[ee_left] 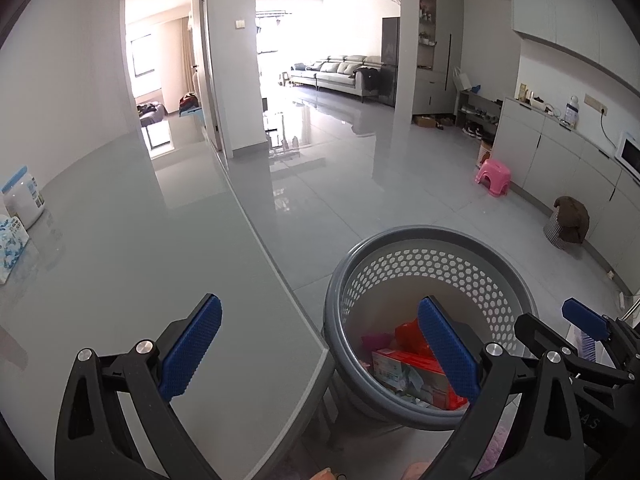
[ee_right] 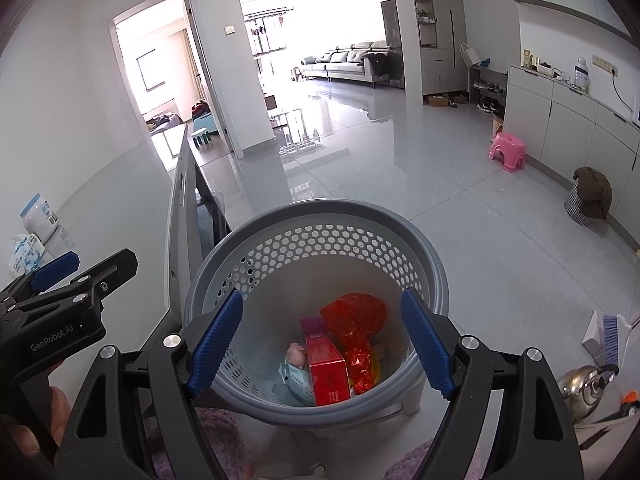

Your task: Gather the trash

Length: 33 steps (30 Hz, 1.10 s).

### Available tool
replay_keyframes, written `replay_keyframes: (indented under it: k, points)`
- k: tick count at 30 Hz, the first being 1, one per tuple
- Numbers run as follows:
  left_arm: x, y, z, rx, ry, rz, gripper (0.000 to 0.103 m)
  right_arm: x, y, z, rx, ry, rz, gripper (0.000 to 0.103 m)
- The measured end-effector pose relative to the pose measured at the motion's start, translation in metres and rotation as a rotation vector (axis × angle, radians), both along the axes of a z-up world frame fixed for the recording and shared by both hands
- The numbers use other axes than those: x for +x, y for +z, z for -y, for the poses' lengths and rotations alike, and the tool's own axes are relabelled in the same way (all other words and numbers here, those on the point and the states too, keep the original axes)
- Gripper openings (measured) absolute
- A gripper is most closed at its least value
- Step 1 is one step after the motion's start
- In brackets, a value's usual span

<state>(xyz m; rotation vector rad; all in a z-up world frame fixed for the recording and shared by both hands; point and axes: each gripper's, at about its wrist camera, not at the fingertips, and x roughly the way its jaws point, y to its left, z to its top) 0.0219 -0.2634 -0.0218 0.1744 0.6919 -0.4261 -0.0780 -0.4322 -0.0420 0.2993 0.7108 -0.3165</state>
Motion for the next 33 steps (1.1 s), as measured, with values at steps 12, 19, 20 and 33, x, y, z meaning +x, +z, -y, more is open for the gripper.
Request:
replay_keyframes:
  k: [12,19,20,33]
  points:
    - [-0.0035,0.0010,-0.0053,0.002,0.016,0.009,0.097,-0.0015,0.0040,-0.0030,-0.012,0.009,0.013,0.078]
    - [-0.0022,-0.0002,-0.0057,0.006,0.015,0.014,0.097,-0.0015,0.0042,-0.0033,-0.010,0.010,0.012,0.078]
    - [-0.0021,-0.0006,-0.0059,0.006,0.014,0.014,0.097,-0.0015,0.0042,-0.0033,-0.010,0.010,0.012,0.078]
    - [-0.0009,-0.0033,-0.0042,0.013,0.017,0.006,0.097,-0.0011,0.0029,-0.0031,-0.009,0.010,0.011,0.078]
